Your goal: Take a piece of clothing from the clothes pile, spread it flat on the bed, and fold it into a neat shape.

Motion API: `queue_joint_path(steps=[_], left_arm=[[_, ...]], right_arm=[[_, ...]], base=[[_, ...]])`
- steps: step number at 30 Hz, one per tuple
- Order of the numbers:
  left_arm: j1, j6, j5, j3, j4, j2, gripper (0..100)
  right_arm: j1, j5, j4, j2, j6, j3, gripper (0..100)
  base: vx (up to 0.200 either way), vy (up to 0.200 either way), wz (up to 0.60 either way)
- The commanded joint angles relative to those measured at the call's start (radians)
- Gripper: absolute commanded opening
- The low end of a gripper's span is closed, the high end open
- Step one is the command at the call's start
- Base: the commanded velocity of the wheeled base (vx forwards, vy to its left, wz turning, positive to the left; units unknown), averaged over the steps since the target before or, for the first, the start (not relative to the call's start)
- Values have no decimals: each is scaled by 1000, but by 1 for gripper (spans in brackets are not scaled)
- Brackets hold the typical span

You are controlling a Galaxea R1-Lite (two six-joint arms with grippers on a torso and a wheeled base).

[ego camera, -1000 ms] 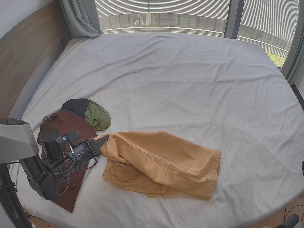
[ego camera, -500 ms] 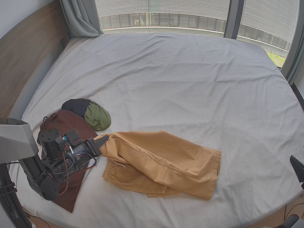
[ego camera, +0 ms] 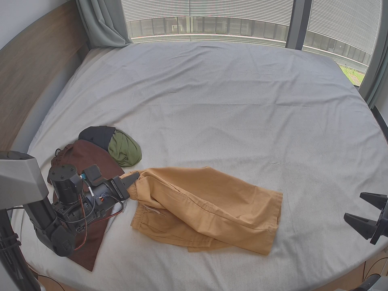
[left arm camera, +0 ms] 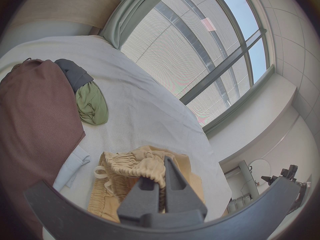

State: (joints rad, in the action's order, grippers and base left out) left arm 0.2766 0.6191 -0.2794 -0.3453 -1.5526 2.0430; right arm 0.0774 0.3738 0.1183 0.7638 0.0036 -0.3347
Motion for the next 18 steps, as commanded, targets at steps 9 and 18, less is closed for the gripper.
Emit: queue_joint_path(steps=[9,18], left_arm=[[10,-30,0,8,-1,-27,0],[9,-62,-3,20,-1,-67,0]], right_arm=[[51,105,4,135,-2,0,100],[105,105,70,210,9,19,100]], base=[[0,0,0],[0,0,0]])
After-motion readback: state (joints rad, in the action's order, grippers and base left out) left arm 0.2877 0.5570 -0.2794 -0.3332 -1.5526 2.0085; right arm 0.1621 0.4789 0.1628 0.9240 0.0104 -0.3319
